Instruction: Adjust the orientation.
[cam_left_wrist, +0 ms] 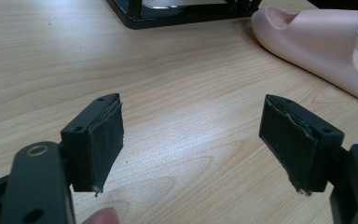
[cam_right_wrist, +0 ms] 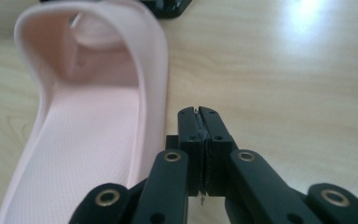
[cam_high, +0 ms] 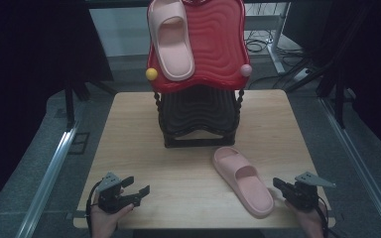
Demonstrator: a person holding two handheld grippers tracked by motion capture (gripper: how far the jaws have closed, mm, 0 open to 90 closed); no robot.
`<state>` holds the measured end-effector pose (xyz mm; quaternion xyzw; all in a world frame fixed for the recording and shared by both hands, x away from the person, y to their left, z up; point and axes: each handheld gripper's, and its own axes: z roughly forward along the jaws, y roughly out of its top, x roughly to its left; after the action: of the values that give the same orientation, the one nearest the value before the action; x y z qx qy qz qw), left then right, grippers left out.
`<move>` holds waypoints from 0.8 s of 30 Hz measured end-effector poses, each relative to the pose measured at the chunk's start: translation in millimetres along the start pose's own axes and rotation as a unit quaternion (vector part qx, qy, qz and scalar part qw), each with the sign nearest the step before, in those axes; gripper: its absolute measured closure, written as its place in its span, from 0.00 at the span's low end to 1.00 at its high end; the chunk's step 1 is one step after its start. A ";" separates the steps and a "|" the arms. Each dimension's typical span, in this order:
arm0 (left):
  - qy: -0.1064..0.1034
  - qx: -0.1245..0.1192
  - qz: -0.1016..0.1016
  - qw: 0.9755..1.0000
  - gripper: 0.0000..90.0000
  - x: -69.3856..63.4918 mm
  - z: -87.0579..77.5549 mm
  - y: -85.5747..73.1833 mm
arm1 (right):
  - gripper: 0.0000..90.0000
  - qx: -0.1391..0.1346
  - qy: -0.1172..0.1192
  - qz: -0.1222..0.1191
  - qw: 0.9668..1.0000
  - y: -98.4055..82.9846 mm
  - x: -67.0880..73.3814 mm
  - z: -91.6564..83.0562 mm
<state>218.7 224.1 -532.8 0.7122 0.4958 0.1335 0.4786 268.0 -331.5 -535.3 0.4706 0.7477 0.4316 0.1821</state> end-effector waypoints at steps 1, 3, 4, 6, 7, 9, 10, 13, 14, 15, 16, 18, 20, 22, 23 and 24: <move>0.000 0.000 0.001 1.000 0.25 -0.1 -0.1 0.1 | 1.00 0.003 0.002 -0.001 1.000 -1.8 0.9 -0.2; 0.000 0.000 0.001 1.000 0.25 -0.3 -0.2 0.1 | 1.00 0.008 0.008 -0.008 1.000 -4.3 3.4 -0.7; 0.000 0.000 0.001 1.000 0.25 -0.3 -0.2 0.1 | 1.00 0.012 0.013 -0.010 1.000 -5.1 4.9 -1.1; -0.001 0.001 0.002 1.000 0.25 0.1 0.0 0.0 | 1.00 0.015 0.027 -0.012 0.999 -6.1 7.6 -0.6; -0.001 0.001 0.002 1.000 0.25 0.3 0.2 -0.1 | 1.00 0.018 0.032 -0.014 0.999 -6.2 9.1 0.0; -0.002 0.001 0.003 1.000 0.25 0.5 -0.1 -0.2 | 1.00 0.020 0.036 -0.019 0.999 -6.8 12.1 1.4; -0.002 0.001 0.003 1.000 0.25 0.3 -0.3 -0.2 | 1.00 0.022 0.042 -0.020 0.999 -6.7 13.3 1.7; 0.001 -0.001 0.002 1.000 0.25 0.4 -1.1 0.0 | 1.00 0.028 0.056 -0.031 0.998 -6.3 18.9 2.9; 0.004 -0.003 0.000 1.000 0.24 0.6 -1.2 0.1 | 1.00 0.031 0.063 -0.034 0.997 -5.8 21.4 3.5; 0.006 -0.003 -0.002 1.000 0.23 0.9 -1.2 0.0 | 1.00 0.033 0.070 -0.038 0.996 -5.3 24.1 4.4; 0.008 -0.004 -0.004 1.000 0.23 1.2 -1.2 -0.1 | 1.00 0.035 0.077 -0.043 0.995 -4.8 27.0 5.2; 0.008 -0.005 -0.006 1.000 0.22 1.8 -1.4 -0.4 | 1.00 0.040 0.088 -0.049 0.994 -4.0 32.7 7.4; 0.010 -0.007 -0.008 1.000 0.21 2.2 -1.6 -0.4 | 1.00 0.042 0.098 -0.058 0.993 -3.4 38.0 10.0; 0.013 -0.009 -0.011 1.000 0.20 2.2 -1.6 -0.4 | 1.00 0.047 0.105 -0.064 0.991 -2.7 43.5 12.2; 0.013 -0.009 -0.012 1.000 0.20 2.1 -1.4 -0.4 | 1.00 0.049 0.110 -0.069 0.990 -2.3 46.2 13.4; 0.012 -0.009 -0.012 1.000 0.20 1.8 -1.0 -0.5 | 1.00 0.051 0.113 -0.073 0.990 -1.7 49.4 14.7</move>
<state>218.5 226.2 -533.2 0.7000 0.5091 0.1410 0.4806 252.8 -282.4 -538.3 0.3715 0.8169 0.4290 0.1028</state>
